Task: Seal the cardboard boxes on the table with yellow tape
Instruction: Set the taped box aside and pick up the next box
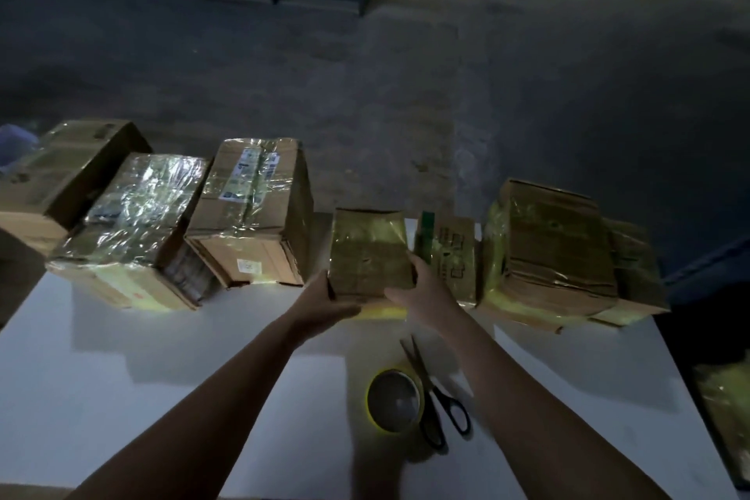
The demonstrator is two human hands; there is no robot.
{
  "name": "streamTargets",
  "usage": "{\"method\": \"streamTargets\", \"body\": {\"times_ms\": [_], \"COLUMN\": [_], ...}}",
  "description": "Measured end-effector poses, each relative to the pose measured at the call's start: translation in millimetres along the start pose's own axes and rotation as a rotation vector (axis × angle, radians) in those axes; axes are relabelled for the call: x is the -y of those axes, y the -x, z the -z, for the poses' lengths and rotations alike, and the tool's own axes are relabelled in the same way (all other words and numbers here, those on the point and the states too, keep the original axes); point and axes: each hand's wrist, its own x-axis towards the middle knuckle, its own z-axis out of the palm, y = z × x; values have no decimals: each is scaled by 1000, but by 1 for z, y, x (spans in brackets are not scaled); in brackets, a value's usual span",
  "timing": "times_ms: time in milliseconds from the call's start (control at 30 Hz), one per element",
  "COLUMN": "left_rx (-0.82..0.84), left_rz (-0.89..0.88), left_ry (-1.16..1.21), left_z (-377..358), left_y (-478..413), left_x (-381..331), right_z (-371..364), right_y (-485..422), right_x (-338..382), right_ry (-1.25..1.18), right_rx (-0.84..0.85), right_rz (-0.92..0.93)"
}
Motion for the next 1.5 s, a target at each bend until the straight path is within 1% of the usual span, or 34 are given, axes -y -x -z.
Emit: {"method": "streamTargets", "body": {"times_ms": [33,100,167,233,300,400,500,600,667,767,800,867,933,1000,1067,1167,1267,1367,1500], "left_rx": [-11,-86,-181,-255,-277,-238,-214,-290,-388,-560,-614,-684,-665,-591,-541,-538,-469,-391,-308], "left_rz": [20,65,85,54,25,35,-50,-191,-263,-302,-277,-165,-39,33,45,77,158,168,180], "left_ry": [-28,-164,-245,-240,-220,-251,-286,-346,-352,-372,-389,-441,-456,-399,-336,-214,-200,-224,-267], "left_z": [1,4,4,3,2,1,8,25,43,83,98,128,152,168,177,185,183,173,160], "left_y": [-3,-12,-21,-30,-38,-45,-43,-34,-30,-23,-20,-15,-14,-14,-13,-10,-3,16,34], "left_x": [9,24,30,25,15,2,-10,-26,-31,-31,-29,-20,-4,11,22,29,35,40,57], "right_z": [-2,-7,-12,-14,-12,-10,-16,-36,-53,-85,-96,-114,-129,-141,-148,-149,-145,-143,-141], "right_y": [-2,-6,-11,-14,-17,-19,-20,-23,-30,-43,-46,-51,-55,-55,-53,-47,-36,-18,15], "right_x": [0,1,3,7,14,27,47,72,91,118,126,142,152,156,158,159,156,146,138], "right_ry": [59,223,320,306,301,409,496,539,518,417,379,307,242,236,270,294,350,478,497], "right_rx": [30,53,-16,-100,-175,-214,-310,-418,-411,-316,-282,-227,-190,-177,-184,-223,-236,-170,-55], "right_rz": [20,34,48,32,0,-22,11,114,173,201,189,152,139,122,104,62,22,-25,-71]}}
